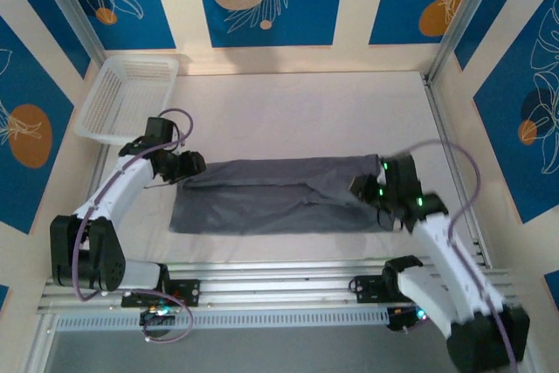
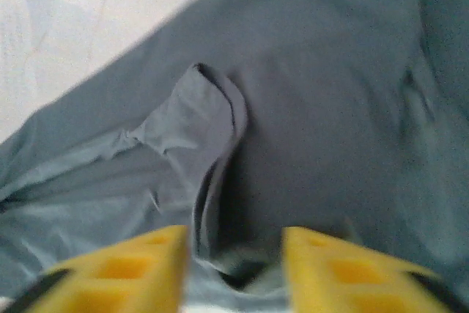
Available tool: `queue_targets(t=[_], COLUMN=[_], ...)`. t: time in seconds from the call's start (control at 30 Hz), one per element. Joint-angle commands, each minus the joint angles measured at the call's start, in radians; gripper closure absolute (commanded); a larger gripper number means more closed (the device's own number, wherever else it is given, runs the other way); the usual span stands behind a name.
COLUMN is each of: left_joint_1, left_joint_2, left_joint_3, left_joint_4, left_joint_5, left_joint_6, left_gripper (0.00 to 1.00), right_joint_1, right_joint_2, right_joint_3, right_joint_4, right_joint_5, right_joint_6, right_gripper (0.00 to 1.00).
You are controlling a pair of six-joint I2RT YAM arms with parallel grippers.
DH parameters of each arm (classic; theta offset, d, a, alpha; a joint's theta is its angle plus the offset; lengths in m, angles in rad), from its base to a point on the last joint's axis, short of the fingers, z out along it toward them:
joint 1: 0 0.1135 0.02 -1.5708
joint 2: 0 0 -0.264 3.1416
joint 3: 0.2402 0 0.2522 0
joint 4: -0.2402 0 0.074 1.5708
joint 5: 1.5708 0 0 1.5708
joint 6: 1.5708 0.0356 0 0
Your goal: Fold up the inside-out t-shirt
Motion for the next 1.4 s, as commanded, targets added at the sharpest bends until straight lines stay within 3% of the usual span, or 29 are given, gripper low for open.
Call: queue_targets(t=[0.0, 0.07, 0.17, 0.3, 0.43, 0.57, 0.63, 0.8, 0.87, 0.97, 1.1, 1.13, 1.2, 1.23, 1.37], left_joint_1=[-0.017, -0.025, -0.039, -0.053, -0.061, -0.073, -0.073, -0.074, -0.074, -0.074, -0.074, -0.074, -0.074, -0.074, -0.080], left_joint_2=[0.013, 0.030, 0.041, 0.012, -0.031, -0.055, -0.069, -0.079, -0.083, -0.086, -0.086, -0.082, -0.074, -0.072, -0.067], left_joint_3=[-0.001, 0.016, 0.042, 0.044, -0.013, -0.035, -0.044, -0.043, -0.044, -0.041, -0.041, -0.040, -0.041, -0.043, -0.061], left_joint_4=[0.036, 0.031, 0.019, 0.007, 0.067, 0.053, 0.047, 0.021, 0.011, -0.003, 0.003, 0.008, 0.016, 0.024, 0.048], left_joint_5=[0.007, 0.007, 0.007, 0.016, 0.134, 0.158, 0.149, 0.125, 0.114, 0.110, 0.105, 0.106, 0.113, 0.117, 0.128], left_joint_6=[-0.019, -0.011, 0.000, 0.008, 0.028, 0.058, 0.061, 0.062, 0.061, 0.067, 0.066, 0.062, 0.047, 0.038, 0.032], left_gripper=[0.45, 0.45, 0.45, 0.45, 0.45, 0.44, 0.43, 0.43, 0.43, 0.42, 0.42, 0.42, 0.42, 0.42, 0.41], right_joint_1=[-0.004, -0.011, -0.002, 0.020, 0.035, 0.046, 0.049, 0.067, 0.077, 0.115, 0.287, 0.331, 0.362, 0.352, 0.220], right_joint_2=[-0.092, -0.043, 0.192, 0.523, 0.680, 0.798, 0.851, 0.915, 0.891, 0.819, 0.670, 0.633, 0.567, 0.532, 0.432], right_joint_3=[-0.017, 0.045, 0.168, 0.348, 0.370, 0.420, 0.445, 0.485, 0.482, 0.465, 0.273, 0.225, 0.186, 0.190, 0.236], right_joint_4=[0.093, 0.106, 0.096, -0.010, 0.078, 0.117, 0.133, 0.102, 0.080, -0.003, -0.008, 0.011, 0.013, -0.002, -0.056], right_joint_5=[-0.024, -0.029, -0.116, -0.087, -0.093, -0.133, -0.158, -0.164, -0.159, -0.185, -0.271, -0.309, -0.348, -0.341, -0.223], right_joint_6=[0.038, -0.035, -0.103, -0.077, -0.065, -0.063, -0.051, -0.021, -0.017, 0.010, 0.128, 0.160, 0.201, 0.206, 0.154], right_gripper=[0.30, 0.25, 0.25, 0.30, 0.31, 0.39, 0.49, 0.90, 1.00, 1.00, 1.00, 0.93, 0.65, 0.58, 0.54])
